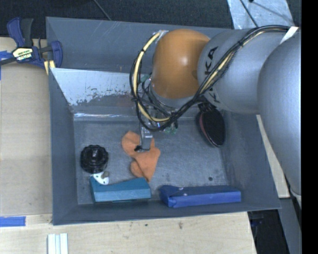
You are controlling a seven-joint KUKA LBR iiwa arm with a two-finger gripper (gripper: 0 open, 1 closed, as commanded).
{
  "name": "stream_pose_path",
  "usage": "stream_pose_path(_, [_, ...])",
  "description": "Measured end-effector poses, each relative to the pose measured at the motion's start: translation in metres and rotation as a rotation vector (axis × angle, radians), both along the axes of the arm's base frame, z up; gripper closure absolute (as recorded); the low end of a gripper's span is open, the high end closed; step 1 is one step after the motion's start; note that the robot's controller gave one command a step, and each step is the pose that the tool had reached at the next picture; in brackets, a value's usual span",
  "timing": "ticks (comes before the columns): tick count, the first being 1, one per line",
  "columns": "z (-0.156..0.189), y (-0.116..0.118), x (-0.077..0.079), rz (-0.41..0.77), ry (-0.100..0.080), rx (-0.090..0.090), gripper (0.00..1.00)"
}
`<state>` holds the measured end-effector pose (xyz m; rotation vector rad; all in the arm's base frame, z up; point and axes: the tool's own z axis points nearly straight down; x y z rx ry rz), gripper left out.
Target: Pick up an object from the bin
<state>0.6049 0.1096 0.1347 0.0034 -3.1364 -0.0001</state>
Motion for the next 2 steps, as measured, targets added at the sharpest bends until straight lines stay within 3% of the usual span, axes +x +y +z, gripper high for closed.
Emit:
stream_pose_path(1, [0.005, 0.0, 0.002, -0.002, -0.008, 0.001, 0.0])
stream_pose_path(2, [-0.031, -0.013, -0.013, 0.066, -0.013, 0.001, 0.0])
